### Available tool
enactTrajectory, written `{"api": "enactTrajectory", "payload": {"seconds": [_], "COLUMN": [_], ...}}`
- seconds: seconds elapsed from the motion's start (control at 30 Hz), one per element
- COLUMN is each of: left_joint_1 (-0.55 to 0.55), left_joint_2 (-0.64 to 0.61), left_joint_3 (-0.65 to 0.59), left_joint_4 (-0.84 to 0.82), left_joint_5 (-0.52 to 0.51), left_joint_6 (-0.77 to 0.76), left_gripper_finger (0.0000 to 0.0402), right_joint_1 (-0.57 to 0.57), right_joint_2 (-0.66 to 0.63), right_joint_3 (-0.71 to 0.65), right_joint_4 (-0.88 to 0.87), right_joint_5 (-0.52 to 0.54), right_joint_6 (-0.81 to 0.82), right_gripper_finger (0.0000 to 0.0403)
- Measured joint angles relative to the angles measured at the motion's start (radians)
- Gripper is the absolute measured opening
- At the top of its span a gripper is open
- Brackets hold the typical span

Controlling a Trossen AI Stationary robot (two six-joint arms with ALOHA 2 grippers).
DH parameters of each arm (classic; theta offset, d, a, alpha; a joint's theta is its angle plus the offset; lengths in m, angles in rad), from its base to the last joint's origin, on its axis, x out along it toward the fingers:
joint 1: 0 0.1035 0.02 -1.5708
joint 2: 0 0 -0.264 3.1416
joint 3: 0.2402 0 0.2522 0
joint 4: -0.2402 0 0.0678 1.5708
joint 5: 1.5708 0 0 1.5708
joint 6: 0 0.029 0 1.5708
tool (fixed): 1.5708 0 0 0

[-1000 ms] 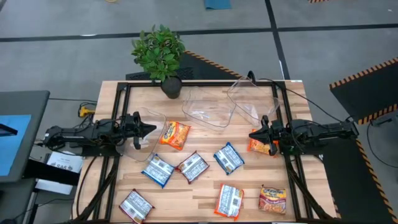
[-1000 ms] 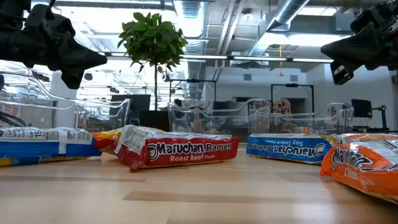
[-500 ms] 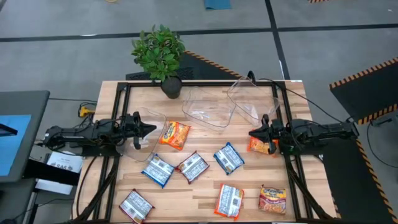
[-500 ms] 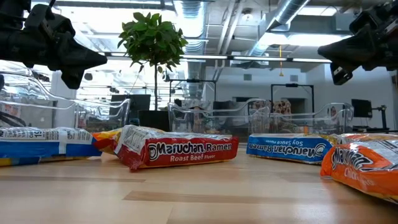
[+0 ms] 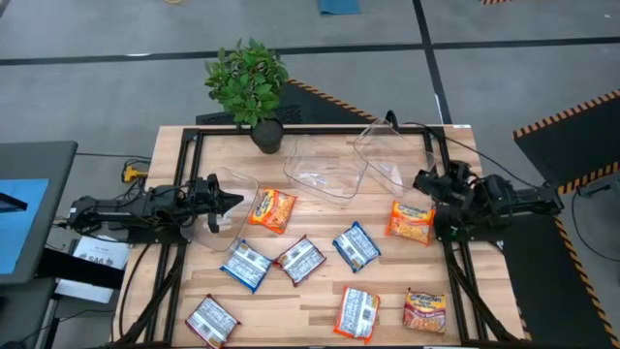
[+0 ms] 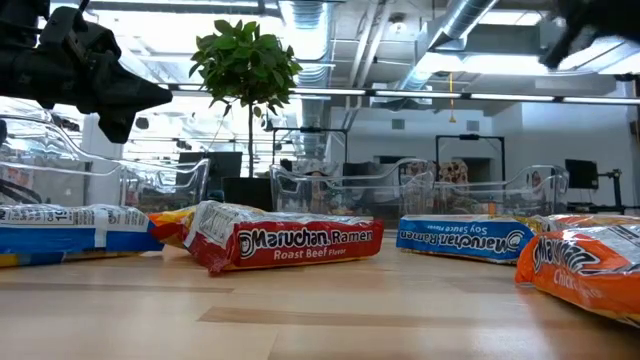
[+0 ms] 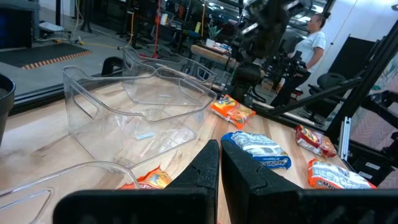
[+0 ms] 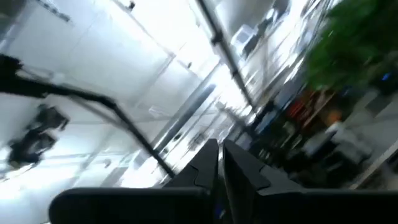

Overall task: Sort Maruchan noodles
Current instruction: Put the top right orange noodle pack into the right transparent bin

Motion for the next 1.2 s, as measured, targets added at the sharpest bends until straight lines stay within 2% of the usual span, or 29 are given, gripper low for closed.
{"api": "enactTrajectory", "payload": {"seconds": [0.13, 0.2, 0.37, 0.43, 0.53, 0.7, 0.87, 1.1, 1.2], "left_joint_1": [0.0, 0.0, 0.0, 0.0, 0.0, 0.0, 0.0, 0.0, 0.0], "left_joint_2": [0.0, 0.0, 0.0, 0.0, 0.0, 0.0, 0.0, 0.0, 0.0], "left_joint_3": [0.0, 0.0, 0.0, 0.0, 0.0, 0.0, 0.0, 0.0, 0.0], "left_joint_4": [0.0, 0.0, 0.0, 0.0, 0.0, 0.0, 0.0, 0.0, 0.0], "left_joint_5": [0.0, 0.0, 0.0, 0.0, 0.0, 0.0, 0.0, 0.0, 0.0], "left_joint_6": [0.0, 0.0, 0.0, 0.0, 0.0, 0.0, 0.0, 0.0, 0.0], "left_gripper_finger": [0.0, 0.0, 0.0, 0.0, 0.0, 0.0, 0.0, 0.0, 0.0], "right_joint_1": [0.064, 0.094, 0.166, 0.198, 0.249, 0.295, 0.276, 0.204, 0.174], "right_joint_2": [0.173, 0.259, 0.469, 0.554, 0.665, 0.833, 1.011, 1.245, 1.335], "right_joint_3": [0.197, 0.331, 0.643, 0.726, 0.785, 0.774, 0.764, 0.765, 0.765], "right_joint_4": [-0.214, -0.43, -1.097, -1.304, -1.508, -1.655, -1.716, -1.716, -1.718], "right_joint_5": [-0.015, -0.035, -0.108, -0.146, -0.164, -0.15, -0.081, -0.044, -0.044], "right_joint_6": [-0.054, -0.081, -0.051, 0.001, 0.115, 0.325, 0.557, 0.663, 0.653], "right_gripper_finger": [0.0062, 0.0074, 0.0124, 0.0148, 0.018, 0.0214, 0.0218, 0.0212, 0.0212]}}
